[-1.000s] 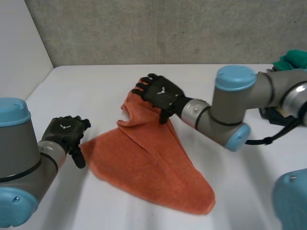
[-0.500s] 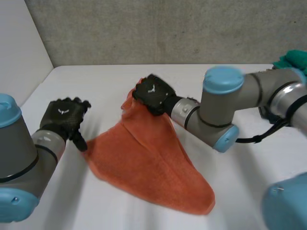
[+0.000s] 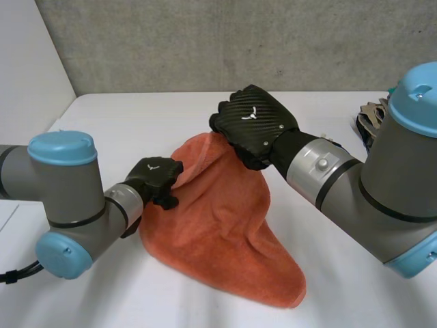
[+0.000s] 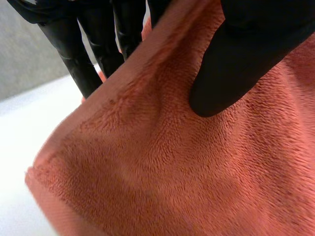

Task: Fold the laundry.

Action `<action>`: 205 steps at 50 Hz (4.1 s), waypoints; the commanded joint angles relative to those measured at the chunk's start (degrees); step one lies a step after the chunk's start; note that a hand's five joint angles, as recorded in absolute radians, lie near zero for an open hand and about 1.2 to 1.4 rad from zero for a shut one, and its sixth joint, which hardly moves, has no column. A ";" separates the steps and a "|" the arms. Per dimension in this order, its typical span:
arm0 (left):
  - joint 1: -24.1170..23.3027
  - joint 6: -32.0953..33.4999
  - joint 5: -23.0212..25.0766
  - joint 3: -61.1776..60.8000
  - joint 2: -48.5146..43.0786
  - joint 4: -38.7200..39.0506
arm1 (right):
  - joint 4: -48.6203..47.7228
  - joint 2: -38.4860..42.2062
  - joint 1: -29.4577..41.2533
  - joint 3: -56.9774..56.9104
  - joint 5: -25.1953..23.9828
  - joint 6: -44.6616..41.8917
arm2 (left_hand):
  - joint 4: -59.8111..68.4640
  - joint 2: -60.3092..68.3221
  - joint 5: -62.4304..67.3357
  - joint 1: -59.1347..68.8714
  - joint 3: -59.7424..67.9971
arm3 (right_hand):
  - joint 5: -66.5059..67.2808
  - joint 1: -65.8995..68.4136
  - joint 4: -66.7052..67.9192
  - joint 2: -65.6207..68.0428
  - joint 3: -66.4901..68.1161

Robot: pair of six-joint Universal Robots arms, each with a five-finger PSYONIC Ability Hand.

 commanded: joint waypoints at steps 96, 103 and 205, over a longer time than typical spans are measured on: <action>6.85 19.43 -8.18 -8.79 28.19 2.33 | 35.74 6.15 -15.00 -16.55 7.65 -17.64 | 13.15 13.05 15.26 12.87 13.59 | 14.29 15.87 11.17 12.61 11.55; 6.32 25.31 -13.70 12.65 14.21 18.59 | 14.32 14.42 -13.94 -31.15 15.82 -13.86 | 13.15 13.05 15.26 12.87 13.59 | 14.29 15.87 11.17 12.61 11.55; 4.47 26.73 -16.44 -15.89 35.63 8.95 | 20.32 -17.03 -30.56 15.71 12.23 -20.78 | 13.15 13.05 15.26 12.87 13.59 | 14.29 15.87 11.17 12.61 11.55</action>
